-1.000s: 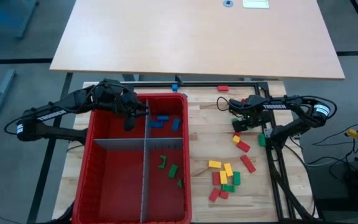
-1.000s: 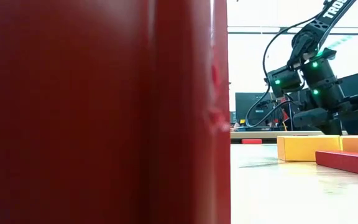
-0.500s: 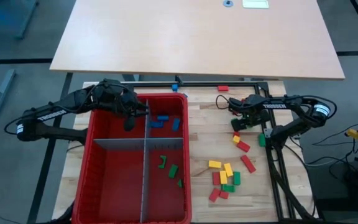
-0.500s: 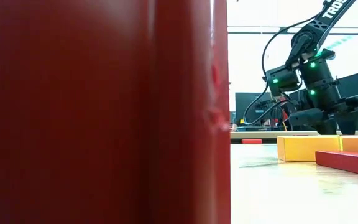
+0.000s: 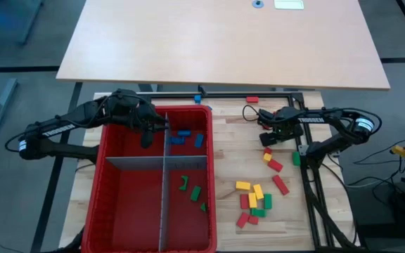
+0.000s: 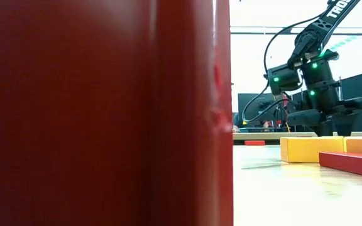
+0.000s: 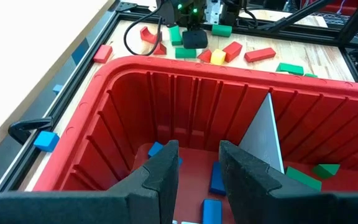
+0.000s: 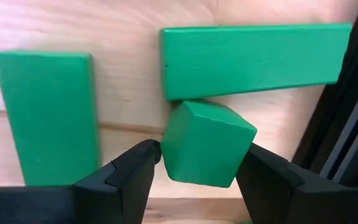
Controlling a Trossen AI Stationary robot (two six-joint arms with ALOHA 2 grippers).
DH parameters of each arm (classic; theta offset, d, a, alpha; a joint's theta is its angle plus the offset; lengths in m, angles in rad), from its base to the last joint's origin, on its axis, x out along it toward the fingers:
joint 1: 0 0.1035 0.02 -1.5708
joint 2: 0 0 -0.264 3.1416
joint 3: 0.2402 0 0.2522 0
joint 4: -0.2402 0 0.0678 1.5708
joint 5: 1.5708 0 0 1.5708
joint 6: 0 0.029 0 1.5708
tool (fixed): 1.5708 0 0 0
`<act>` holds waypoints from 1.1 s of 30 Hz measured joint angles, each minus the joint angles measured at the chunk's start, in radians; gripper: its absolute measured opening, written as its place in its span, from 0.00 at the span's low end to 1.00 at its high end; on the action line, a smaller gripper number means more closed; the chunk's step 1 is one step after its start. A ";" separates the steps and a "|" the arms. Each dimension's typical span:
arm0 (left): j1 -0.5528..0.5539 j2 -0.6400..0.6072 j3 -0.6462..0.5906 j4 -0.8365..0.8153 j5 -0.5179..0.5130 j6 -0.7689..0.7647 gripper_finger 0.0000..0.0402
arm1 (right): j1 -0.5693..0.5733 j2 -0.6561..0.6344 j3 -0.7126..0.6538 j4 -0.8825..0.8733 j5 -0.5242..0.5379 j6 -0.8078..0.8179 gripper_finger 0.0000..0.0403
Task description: Sort blocks
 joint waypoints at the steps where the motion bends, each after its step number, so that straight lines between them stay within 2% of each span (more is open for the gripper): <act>1: 0.000 0.000 0.000 0.000 0.000 0.000 0.26 | 0.000 0.000 0.000 0.005 0.002 0.000 0.48; 16: 0.000 0.000 0.000 0.000 0.000 -0.001 0.26 | 0.000 0.000 0.001 0.044 0.012 -0.024 0.31; 24: 0.000 0.000 0.000 0.000 0.000 -0.005 0.26 | 0.002 -0.001 0.001 0.049 0.014 -0.045 0.33; 33: 0.000 0.000 0.000 0.000 0.000 -0.009 0.26 | 0.030 -0.047 -0.004 0.061 0.005 -0.064 0.29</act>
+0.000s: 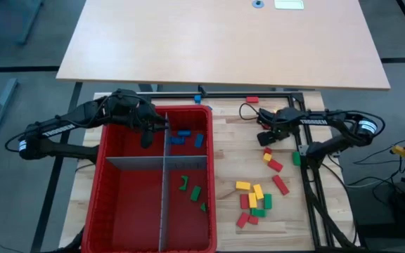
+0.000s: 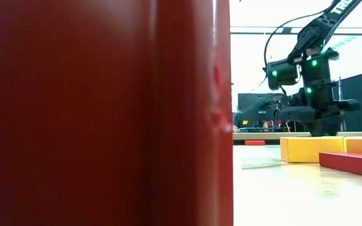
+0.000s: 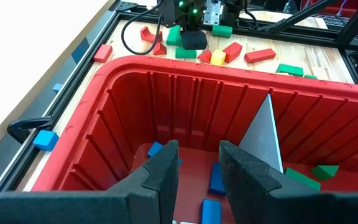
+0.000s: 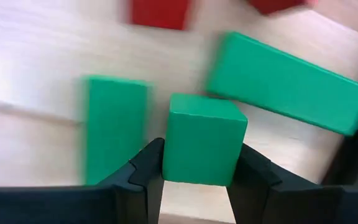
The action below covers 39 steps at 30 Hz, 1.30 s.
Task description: Sort blocks
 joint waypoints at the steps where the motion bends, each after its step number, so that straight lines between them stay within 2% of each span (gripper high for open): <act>1: 0.000 0.000 0.000 0.000 0.000 0.000 0.26 | 0.012 -0.015 0.001 0.007 -0.006 -0.007 0.30; 5: 0.000 0.000 0.000 0.000 0.000 0.000 0.26 | 0.062 -0.086 0.002 -0.003 -0.040 -0.010 0.31; 10: 0.000 0.000 0.000 0.000 0.000 0.000 0.26 | 0.145 -0.196 0.017 -0.009 -0.064 0.032 0.29; 14: 0.000 0.000 0.000 0.001 0.000 -0.003 0.26 | 0.228 -0.277 0.048 0.001 -0.126 0.066 0.30; 18: 0.000 0.000 0.000 0.001 0.000 -0.012 0.26 | 0.328 -0.340 0.091 0.053 -0.187 0.085 0.32; 24: 0.000 0.000 0.000 0.001 0.000 -0.018 0.26 | 0.499 -0.389 0.167 0.218 -0.218 0.086 0.29; 28: 0.000 0.000 0.000 0.001 0.000 -0.021 0.26 | 0.608 -0.377 0.218 0.352 -0.218 0.077 0.30; 32: 0.000 0.000 0.000 0.011 0.000 -0.021 0.26 | 0.688 -0.306 0.276 0.454 -0.242 0.056 0.33; 39: 0.000 0.000 0.000 0.025 0.000 -0.036 0.26 | 0.751 -0.045 0.480 0.461 -0.279 -0.031 0.29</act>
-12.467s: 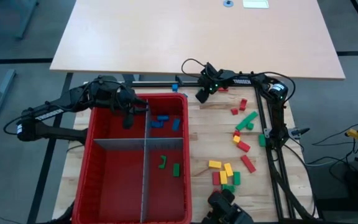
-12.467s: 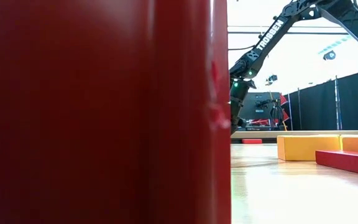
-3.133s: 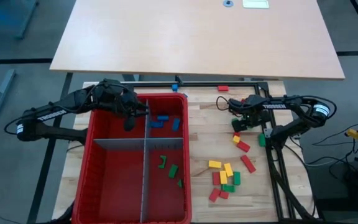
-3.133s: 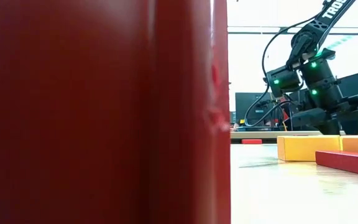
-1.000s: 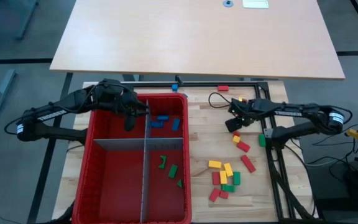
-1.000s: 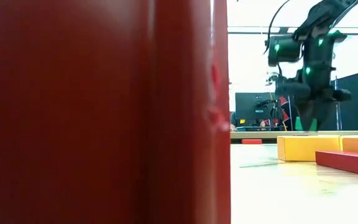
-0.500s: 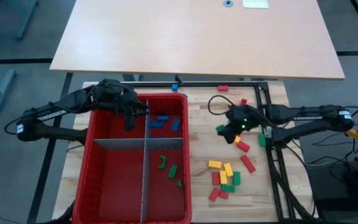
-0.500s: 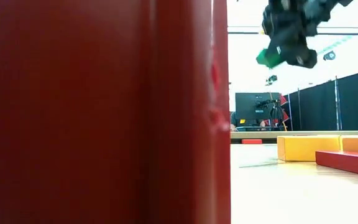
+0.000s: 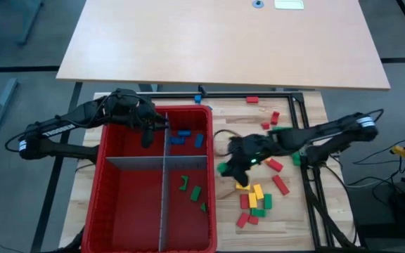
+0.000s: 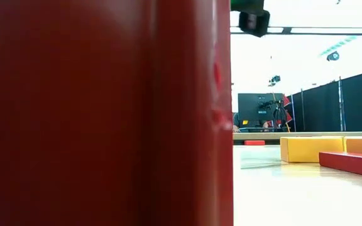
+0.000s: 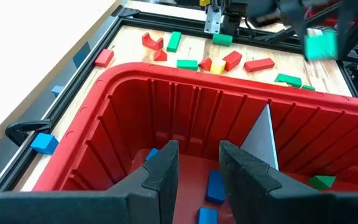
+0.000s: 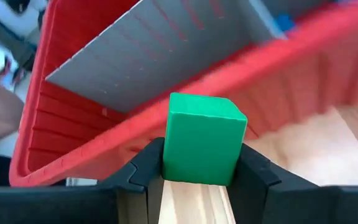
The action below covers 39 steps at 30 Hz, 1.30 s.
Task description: Sort blocks
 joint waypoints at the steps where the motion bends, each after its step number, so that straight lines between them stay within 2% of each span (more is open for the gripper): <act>1: 0.000 0.000 0.000 -0.001 0.000 -0.003 0.26 | 0.005 0.043 0.038 0.000 -0.010 -0.021 0.29; 9: 0.000 0.000 0.000 -0.005 0.000 -0.014 0.26 | 0.018 0.358 0.347 -0.020 -0.167 -0.150 0.35; 15: -0.005 0.000 0.000 -0.032 0.001 -0.013 0.26 | 0.018 0.464 0.445 -0.065 -0.250 -0.186 0.33; 20: -0.008 0.000 0.000 -0.036 0.001 -0.013 0.26 | 0.012 0.462 0.446 -0.064 -0.241 -0.199 0.34; 27: -0.008 0.000 0.000 -0.036 0.001 -0.011 0.26 | 0.012 0.444 0.445 -0.016 -0.211 -0.274 0.44; 33: -0.008 0.000 0.000 -0.036 0.001 -0.012 0.26 | 0.010 0.443 0.444 -0.034 -0.205 -0.277 0.52; 35: -0.008 0.000 0.000 -0.036 0.001 -0.011 0.26 | 0.005 0.434 0.444 -0.069 -0.194 -0.262 0.53; 39: -0.008 0.000 0.000 -0.037 0.001 -0.011 0.26 | -0.022 0.375 0.445 -0.253 -0.124 -0.247 0.54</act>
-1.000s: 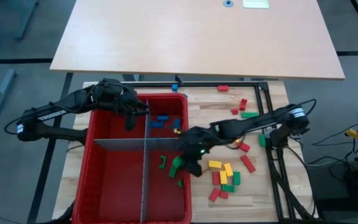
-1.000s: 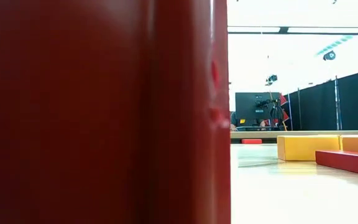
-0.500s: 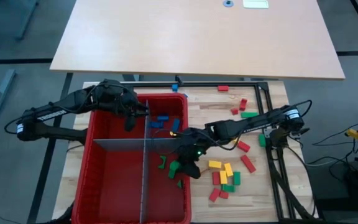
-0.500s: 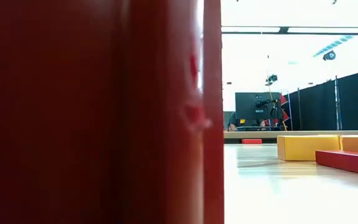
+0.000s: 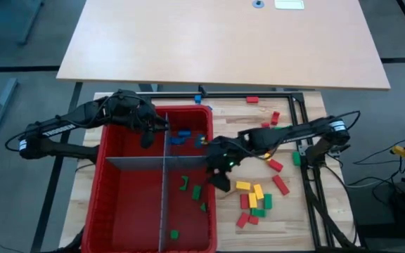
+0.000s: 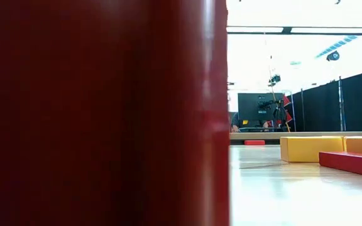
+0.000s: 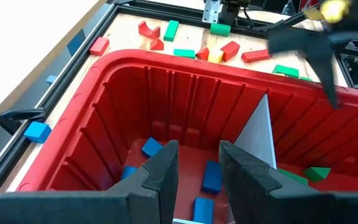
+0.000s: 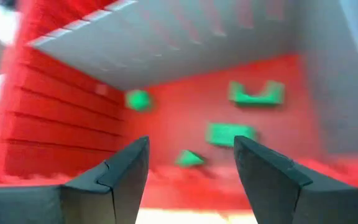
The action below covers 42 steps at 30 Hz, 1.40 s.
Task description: Sort blocks
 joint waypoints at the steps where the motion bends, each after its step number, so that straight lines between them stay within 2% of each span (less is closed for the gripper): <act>1: 0.000 0.000 0.000 -0.002 0.000 0.000 0.26 | -0.005 -0.019 0.001 -0.050 0.039 -0.005 0.54; 4: 0.000 0.000 0.000 -0.003 0.000 0.000 0.26 | -0.016 -0.089 -0.001 -0.224 0.189 -0.007 0.52; 11: 0.000 0.000 -0.001 -0.003 0.000 0.000 0.26 | -0.018 -0.274 -0.007 -0.453 0.597 0.037 0.47; 14: 0.000 0.000 -0.001 -0.003 0.000 0.000 0.26 | -0.041 -0.316 -0.037 -0.528 0.694 0.099 0.46; 20: -0.004 0.000 -0.001 -0.004 0.000 0.003 0.26 | -0.125 -0.344 -0.174 -0.602 0.686 0.193 0.45; 26: -0.005 0.000 -0.001 -0.009 0.000 0.001 0.26 | -0.263 -0.340 -0.380 -0.574 0.602 0.225 0.50; 32: -0.005 0.000 -0.001 -0.022 0.000 0.001 0.26 | -0.436 -0.340 -0.575 -0.484 0.546 0.240 0.56; 36: -0.005 0.000 -0.004 -0.020 0.000 0.001 0.26 | -0.539 -0.340 -0.675 -0.373 0.459 0.237 0.60; 42: -0.005 0.000 -0.006 -0.019 0.000 0.002 0.26 | -0.624 -0.340 -0.770 -0.271 0.398 0.222 0.63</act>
